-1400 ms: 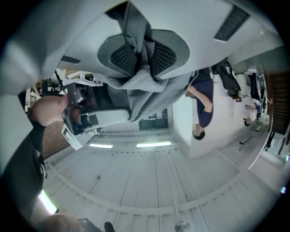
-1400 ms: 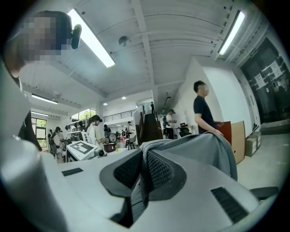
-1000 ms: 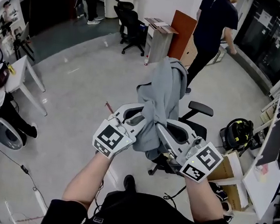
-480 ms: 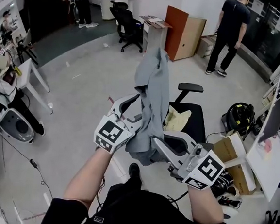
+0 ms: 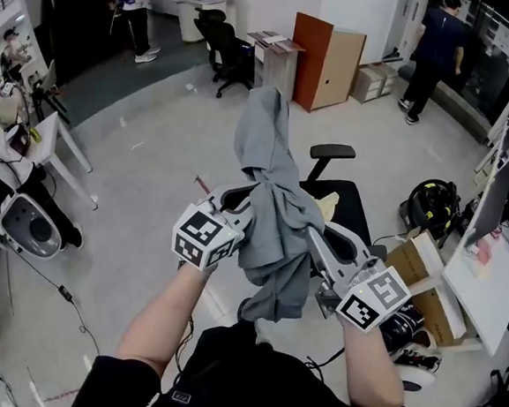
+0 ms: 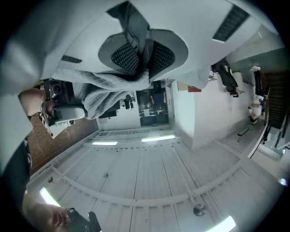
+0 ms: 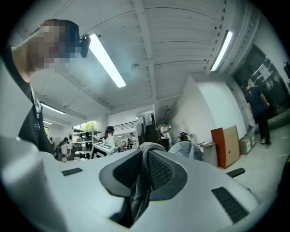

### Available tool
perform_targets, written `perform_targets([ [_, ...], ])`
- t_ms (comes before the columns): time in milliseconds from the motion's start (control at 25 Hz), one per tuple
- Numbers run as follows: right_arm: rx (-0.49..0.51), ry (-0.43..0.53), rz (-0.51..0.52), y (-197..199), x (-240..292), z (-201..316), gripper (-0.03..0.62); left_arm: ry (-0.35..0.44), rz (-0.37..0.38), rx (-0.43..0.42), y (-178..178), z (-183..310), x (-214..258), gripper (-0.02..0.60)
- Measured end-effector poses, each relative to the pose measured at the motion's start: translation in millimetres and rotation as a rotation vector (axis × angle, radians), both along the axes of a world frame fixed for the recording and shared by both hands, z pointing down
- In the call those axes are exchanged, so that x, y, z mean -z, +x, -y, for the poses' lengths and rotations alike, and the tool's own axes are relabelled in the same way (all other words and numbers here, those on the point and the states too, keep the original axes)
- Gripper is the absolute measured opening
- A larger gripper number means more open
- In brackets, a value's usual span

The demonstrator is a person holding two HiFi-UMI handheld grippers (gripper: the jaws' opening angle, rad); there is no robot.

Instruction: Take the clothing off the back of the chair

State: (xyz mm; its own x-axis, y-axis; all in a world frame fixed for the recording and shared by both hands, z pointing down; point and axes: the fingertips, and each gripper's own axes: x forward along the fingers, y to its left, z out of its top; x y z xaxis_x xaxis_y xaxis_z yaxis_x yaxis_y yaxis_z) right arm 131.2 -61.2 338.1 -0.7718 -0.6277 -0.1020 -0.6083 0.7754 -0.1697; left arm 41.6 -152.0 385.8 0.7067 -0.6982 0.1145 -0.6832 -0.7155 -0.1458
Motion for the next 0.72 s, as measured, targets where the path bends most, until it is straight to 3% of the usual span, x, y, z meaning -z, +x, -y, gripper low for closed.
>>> perform_targets([
  [200, -0.120, -0.088, 0.017, 23, -14, 52, 0.052, -0.013, -0.006, 0.077, -14, 27, 1, 0.049],
  [480, -0.121, -0.125, -0.001, 0, -24, 140, 0.083, -0.053, -0.045, 0.136, -46, 95, -16, 0.048],
  [600, -0.059, -0.167, -0.031, -28, -29, 186, 0.196, -0.076, -0.039, 0.114, -58, 133, -22, 0.049],
  [720, -0.023, -0.211, -0.071, -61, -38, 232, 0.250, -0.090, -0.037, 0.070, -64, 172, -24, 0.051],
])
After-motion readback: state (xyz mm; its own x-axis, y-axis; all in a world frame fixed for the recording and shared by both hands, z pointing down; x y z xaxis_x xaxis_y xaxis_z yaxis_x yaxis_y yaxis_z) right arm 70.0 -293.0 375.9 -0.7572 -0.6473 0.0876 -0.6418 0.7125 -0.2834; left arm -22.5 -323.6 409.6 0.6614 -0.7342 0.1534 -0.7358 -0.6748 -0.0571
